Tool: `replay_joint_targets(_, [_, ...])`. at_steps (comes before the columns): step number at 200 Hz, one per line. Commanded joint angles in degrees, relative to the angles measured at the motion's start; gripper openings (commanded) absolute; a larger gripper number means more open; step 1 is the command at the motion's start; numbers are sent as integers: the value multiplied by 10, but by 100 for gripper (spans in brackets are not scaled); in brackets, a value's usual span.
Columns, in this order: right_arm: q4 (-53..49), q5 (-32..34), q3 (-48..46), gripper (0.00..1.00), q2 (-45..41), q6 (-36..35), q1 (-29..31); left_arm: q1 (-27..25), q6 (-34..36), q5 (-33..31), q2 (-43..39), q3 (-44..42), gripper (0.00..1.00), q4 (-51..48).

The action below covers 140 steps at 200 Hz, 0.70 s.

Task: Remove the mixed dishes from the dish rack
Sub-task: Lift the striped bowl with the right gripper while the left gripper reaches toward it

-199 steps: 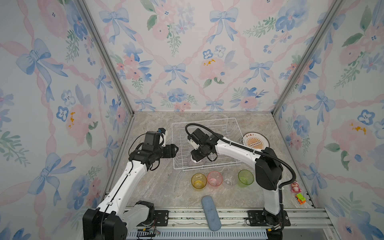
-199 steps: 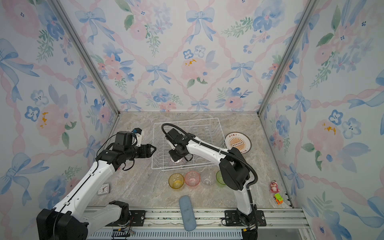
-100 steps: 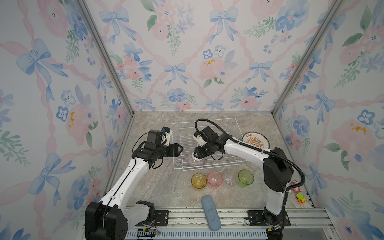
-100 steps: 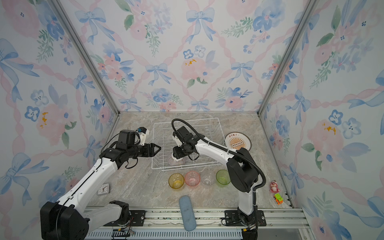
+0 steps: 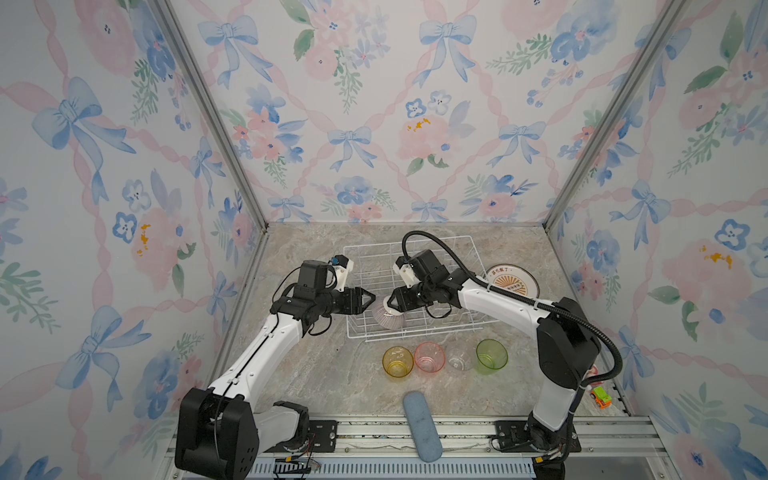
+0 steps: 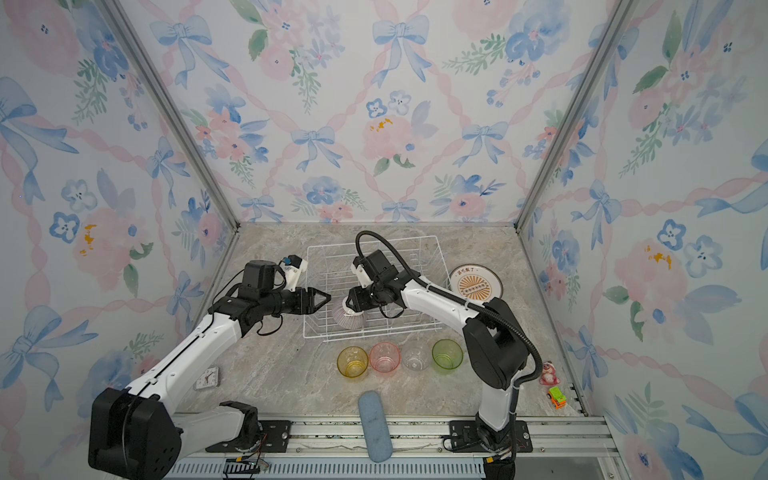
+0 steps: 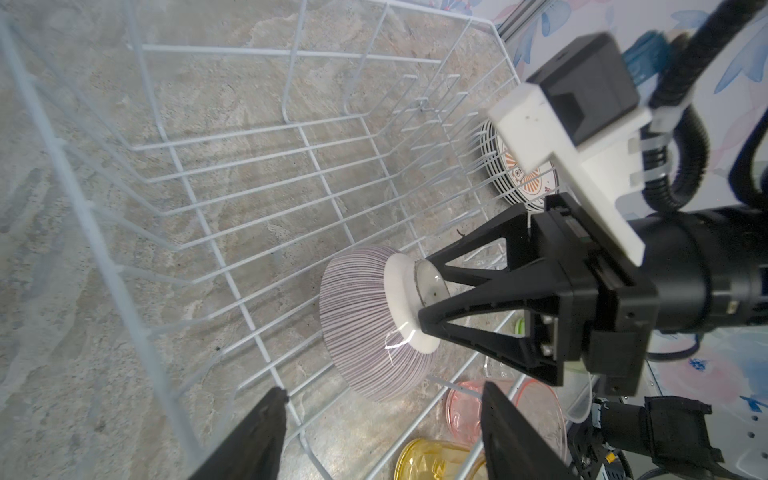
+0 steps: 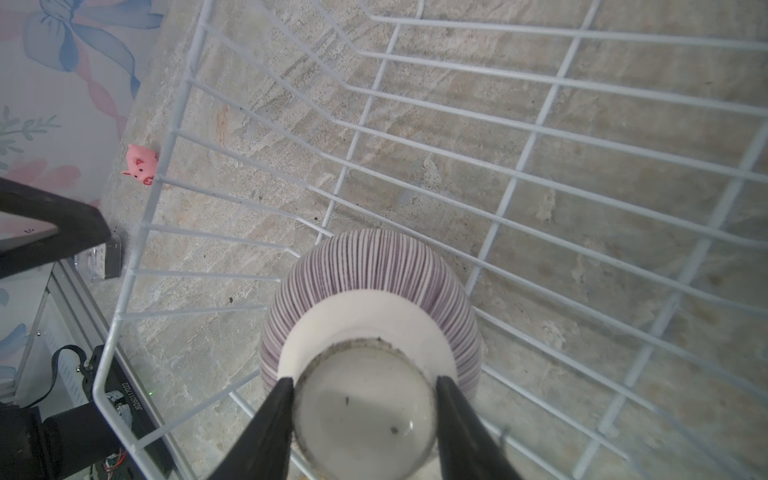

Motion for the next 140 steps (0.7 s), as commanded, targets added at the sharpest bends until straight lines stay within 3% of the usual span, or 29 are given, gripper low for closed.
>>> replay_joint_targets(1, [56, -24, -20, 22, -32, 28, -12, -3, -5, 42, 8, -17, 67, 38])
replay_joint_targets(140, [203, -74, -107, 22, -91, 110, -51, 3, -75, 145, 41, -59, 66, 179])
